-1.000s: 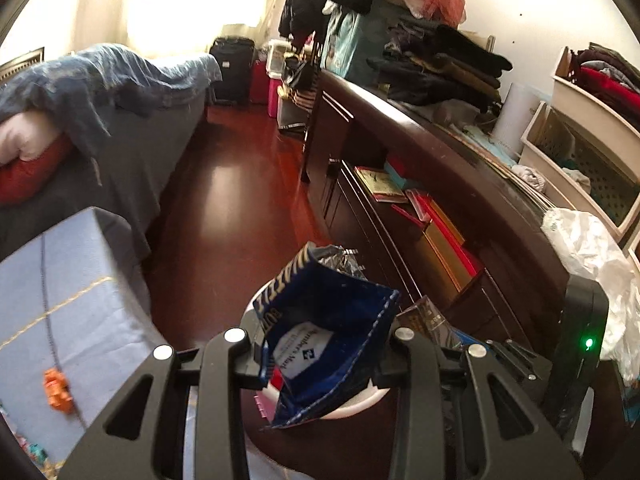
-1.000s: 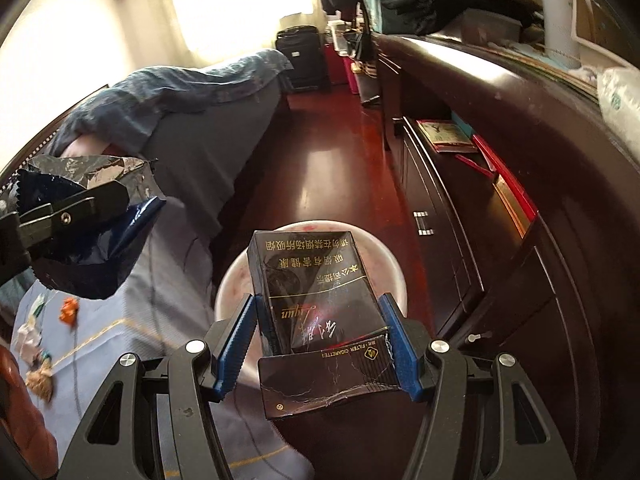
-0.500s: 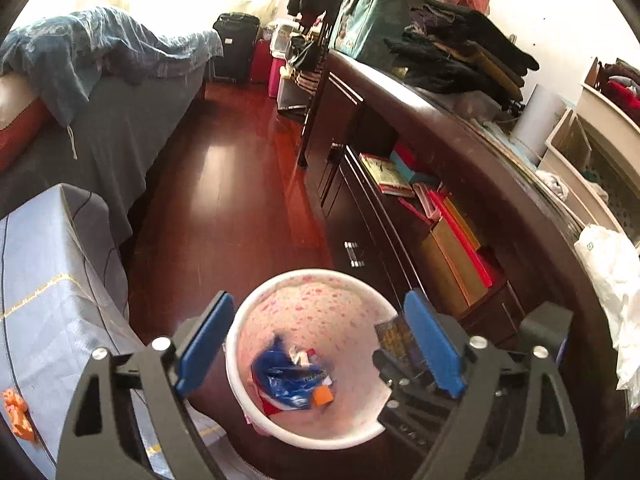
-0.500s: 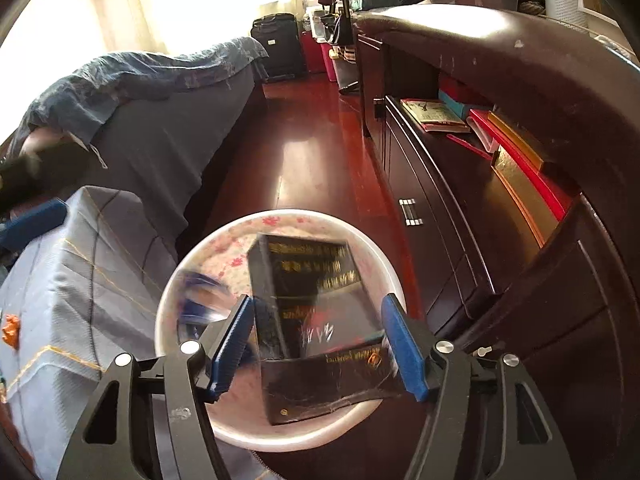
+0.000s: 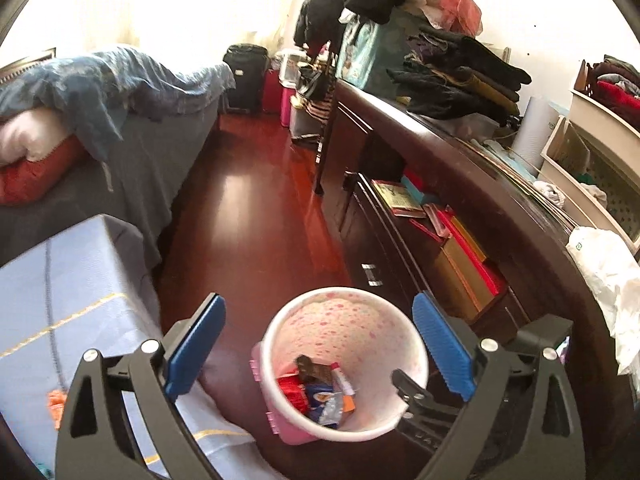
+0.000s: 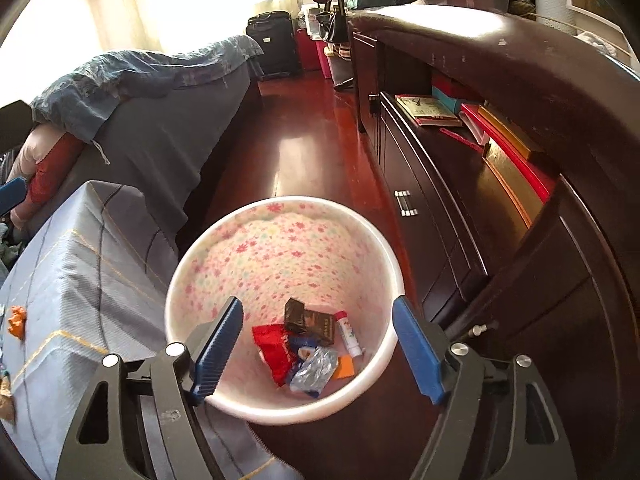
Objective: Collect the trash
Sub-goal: 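Grasp the white crumpled paper with the left tool while the right grasps the tan tissue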
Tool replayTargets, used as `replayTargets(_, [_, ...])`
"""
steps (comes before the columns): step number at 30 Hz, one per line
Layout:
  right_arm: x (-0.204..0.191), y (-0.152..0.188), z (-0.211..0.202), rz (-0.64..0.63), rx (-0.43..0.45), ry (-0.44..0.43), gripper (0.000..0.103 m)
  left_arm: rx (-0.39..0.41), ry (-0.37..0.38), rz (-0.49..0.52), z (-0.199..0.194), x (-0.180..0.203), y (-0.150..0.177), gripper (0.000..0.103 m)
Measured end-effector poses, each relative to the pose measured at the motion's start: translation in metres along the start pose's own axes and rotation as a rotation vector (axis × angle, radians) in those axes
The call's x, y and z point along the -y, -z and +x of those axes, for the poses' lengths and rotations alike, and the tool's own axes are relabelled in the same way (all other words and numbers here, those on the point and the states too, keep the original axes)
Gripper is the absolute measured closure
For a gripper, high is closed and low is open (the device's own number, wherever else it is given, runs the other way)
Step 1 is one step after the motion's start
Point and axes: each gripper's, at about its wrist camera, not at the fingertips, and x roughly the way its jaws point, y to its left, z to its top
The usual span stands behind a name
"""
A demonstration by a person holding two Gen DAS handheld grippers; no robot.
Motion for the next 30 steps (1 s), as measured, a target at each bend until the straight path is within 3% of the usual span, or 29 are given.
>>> replayTargets(5, [-0.024, 0.008, -0.024, -0.027, -0.009, -0.049, 0.021, 0.028, -0.091, -0.011, -0.032, -0.02, 0.005, 0.005])
replayTargets(14, [-0.107, 0.026, -0.071, -0.184, -0.002, -0.223, 0.014, 0.046, -0.314, -0.097, -0.098, -0.088, 0.029, 0.004])
replayTargets(24, [-0.193, 0.056, -0.098, -0.374, -0.019, -0.357, 0.013, 0.024, -0.573, -0.296, -0.161, -0.189, 0.076, 0.004])
replayTargets(30, [-0.227, 0.073, -0.105, -0.448, -0.034, -0.394, 0.013, -0.01, -0.638, -0.427, -0.174, -0.246, 0.101, 0.004])
